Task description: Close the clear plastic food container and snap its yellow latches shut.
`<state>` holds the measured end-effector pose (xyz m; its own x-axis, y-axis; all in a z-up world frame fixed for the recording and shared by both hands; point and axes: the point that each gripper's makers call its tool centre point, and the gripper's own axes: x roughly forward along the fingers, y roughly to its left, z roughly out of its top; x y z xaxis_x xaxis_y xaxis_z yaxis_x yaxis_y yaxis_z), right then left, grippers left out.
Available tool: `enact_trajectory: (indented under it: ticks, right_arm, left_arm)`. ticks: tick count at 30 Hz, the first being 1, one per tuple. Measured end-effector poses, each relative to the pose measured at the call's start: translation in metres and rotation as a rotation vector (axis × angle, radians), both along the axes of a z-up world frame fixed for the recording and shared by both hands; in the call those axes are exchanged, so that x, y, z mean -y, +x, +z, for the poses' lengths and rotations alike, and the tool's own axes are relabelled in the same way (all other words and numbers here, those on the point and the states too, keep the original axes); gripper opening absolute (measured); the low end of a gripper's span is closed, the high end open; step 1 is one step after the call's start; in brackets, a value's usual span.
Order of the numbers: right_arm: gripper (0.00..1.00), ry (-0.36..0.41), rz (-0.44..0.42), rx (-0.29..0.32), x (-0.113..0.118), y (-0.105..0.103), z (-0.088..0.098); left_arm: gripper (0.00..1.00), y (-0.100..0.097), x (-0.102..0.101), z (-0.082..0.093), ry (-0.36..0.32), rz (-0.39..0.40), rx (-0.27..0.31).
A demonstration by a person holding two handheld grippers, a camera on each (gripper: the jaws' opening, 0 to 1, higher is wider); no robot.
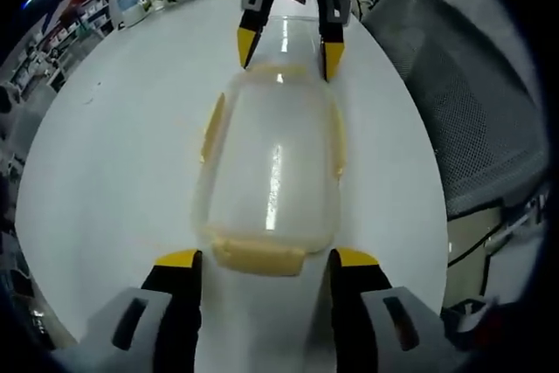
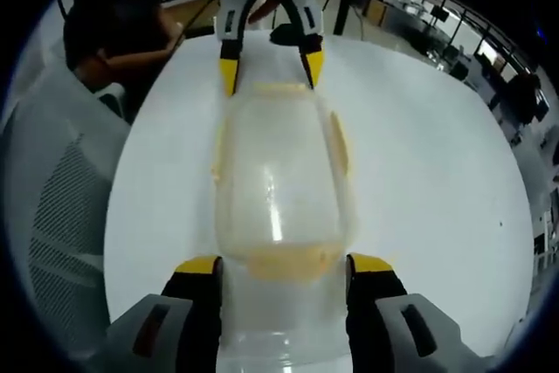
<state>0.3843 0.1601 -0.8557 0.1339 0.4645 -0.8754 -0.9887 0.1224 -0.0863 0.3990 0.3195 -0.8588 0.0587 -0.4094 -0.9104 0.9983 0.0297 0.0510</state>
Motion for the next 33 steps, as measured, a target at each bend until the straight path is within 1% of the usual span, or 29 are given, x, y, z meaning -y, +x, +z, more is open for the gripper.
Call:
enact_trajectory:
  ticks: [2,4,8,12,17,24,27,29,33]
  right_arm:
    - [0.56,-0.006,-0.003,0.002,0.0007,0.0018,-0.0007]
    - [0.55,-0.007,-0.002,0.002,0.0006,0.0022,-0.0006]
    - [0.54,-0.018,0.011,0.01,0.001,0.0027,-0.0012]
    - [0.48,-0.034,0.024,0.016,0.0024,0.0038,-0.0024]
    - [0.47,-0.037,0.018,0.006,0.0035,0.0028,-0.0028]
    - [0.45,-0.039,0.031,-0.002,0.0033,0.0016,-0.0032]
    - [0.45,-0.036,0.034,-0.008,0.0039,0.0017,-0.0034]
    - [0.45,-0.036,0.04,-0.011,0.0042,0.0014,-0.0035]
    - [0.43,-0.038,0.05,-0.01,0.0044,0.0013,-0.0037]
  left_arm:
    - [0.57,-0.0017,0.0006,-0.0002,-0.002,-0.009,-0.011]
    - [0.53,-0.0038,0.0013,-0.0004,-0.002,-0.019,-0.023]
    - [0.5,-0.0028,0.0027,0.0002,-0.004,-0.025,-0.022]
    - [0.47,-0.0034,0.0035,-0.0001,-0.006,-0.028,-0.029]
    - [0.46,-0.0033,0.0034,-0.0001,-0.005,-0.031,-0.025]
    - [0.45,-0.0033,0.0038,-0.0005,-0.003,-0.032,-0.032]
    - [0.43,-0.0032,0.0039,-0.0003,-0.001,-0.036,-0.032]
    - [0.4,-0.003,0.004,-0.0002,0.002,-0.036,-0.031]
    - [0.4,-0.0029,0.0051,-0.0013,0.014,-0.042,-0.031]
